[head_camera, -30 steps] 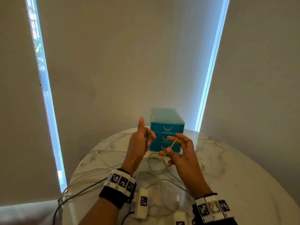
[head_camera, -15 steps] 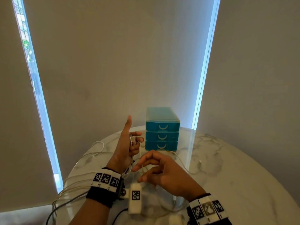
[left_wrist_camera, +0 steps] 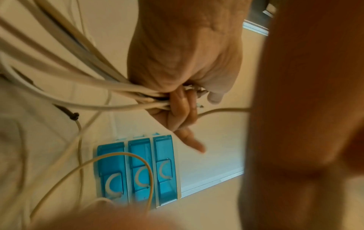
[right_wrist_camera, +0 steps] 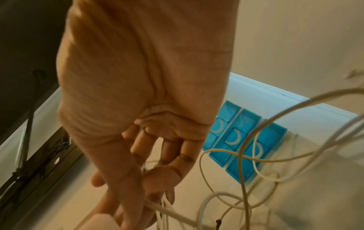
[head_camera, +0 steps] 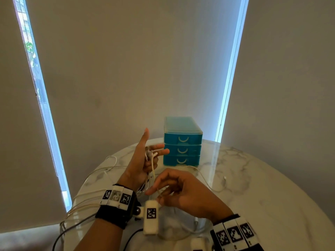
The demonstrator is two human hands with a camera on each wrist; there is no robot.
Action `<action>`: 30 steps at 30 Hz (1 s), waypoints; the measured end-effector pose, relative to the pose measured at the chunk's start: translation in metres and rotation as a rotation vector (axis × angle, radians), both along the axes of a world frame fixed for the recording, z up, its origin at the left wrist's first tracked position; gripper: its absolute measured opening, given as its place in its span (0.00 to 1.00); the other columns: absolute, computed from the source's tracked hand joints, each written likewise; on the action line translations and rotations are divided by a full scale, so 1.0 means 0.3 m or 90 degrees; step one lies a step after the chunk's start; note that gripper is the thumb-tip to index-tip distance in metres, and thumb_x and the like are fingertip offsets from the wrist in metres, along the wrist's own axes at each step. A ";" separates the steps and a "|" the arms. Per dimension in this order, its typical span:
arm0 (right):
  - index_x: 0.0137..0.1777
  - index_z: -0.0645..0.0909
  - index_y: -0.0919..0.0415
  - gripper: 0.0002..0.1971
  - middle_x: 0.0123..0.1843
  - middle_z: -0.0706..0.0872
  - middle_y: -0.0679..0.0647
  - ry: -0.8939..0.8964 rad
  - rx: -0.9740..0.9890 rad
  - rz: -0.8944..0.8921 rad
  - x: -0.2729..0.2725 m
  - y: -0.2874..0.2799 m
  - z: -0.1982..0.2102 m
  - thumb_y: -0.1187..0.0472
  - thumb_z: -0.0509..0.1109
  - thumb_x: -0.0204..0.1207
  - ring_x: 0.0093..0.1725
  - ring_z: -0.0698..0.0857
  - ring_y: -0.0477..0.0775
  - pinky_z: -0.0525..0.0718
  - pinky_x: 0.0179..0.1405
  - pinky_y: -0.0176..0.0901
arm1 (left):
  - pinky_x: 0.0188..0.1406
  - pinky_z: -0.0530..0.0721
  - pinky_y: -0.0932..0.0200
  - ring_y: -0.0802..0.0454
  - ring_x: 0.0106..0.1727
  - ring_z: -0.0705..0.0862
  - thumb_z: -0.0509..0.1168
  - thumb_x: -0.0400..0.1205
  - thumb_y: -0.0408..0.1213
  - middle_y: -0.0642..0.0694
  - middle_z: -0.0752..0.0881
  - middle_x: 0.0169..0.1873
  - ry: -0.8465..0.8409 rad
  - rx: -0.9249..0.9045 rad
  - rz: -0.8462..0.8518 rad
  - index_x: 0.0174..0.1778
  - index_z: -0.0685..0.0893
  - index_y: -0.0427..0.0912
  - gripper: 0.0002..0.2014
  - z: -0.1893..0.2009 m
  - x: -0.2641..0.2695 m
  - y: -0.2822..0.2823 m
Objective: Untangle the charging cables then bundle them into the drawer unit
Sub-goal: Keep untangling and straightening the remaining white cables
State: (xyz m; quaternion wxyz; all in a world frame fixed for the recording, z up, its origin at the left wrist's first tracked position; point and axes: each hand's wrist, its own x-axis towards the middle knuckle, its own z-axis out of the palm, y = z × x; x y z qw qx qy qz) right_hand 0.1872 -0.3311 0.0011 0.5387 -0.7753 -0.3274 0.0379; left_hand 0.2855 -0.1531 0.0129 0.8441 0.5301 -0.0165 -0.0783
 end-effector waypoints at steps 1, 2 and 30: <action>0.61 0.86 0.62 0.13 0.63 0.95 0.54 0.011 -0.006 0.007 0.006 -0.009 -0.004 0.74 0.79 0.80 0.61 0.95 0.58 0.93 0.66 0.58 | 0.13 0.61 0.68 0.61 0.16 0.67 0.60 0.84 0.75 0.43 0.91 0.37 -0.006 -0.019 -0.005 0.54 0.87 0.38 0.38 0.006 -0.001 0.001; 0.60 0.87 0.61 0.14 0.62 0.96 0.54 0.022 -0.010 0.011 0.011 -0.018 -0.008 0.75 0.79 0.80 0.61 0.95 0.58 0.93 0.65 0.56 | 0.12 0.60 0.67 0.61 0.16 0.67 0.62 0.84 0.75 0.47 0.86 0.31 -0.014 -0.033 -0.004 0.46 0.85 0.42 0.34 0.012 -0.003 0.002; 0.59 0.91 0.58 0.08 0.49 0.96 0.56 -0.002 0.211 -0.430 0.072 -0.275 0.003 0.57 0.80 0.84 0.39 0.92 0.53 0.90 0.41 0.45 | 0.27 0.57 0.56 0.54 0.27 0.61 0.74 0.79 0.69 0.52 0.70 0.28 -0.209 0.379 -0.175 0.54 0.89 0.44 0.28 0.084 -0.084 -0.084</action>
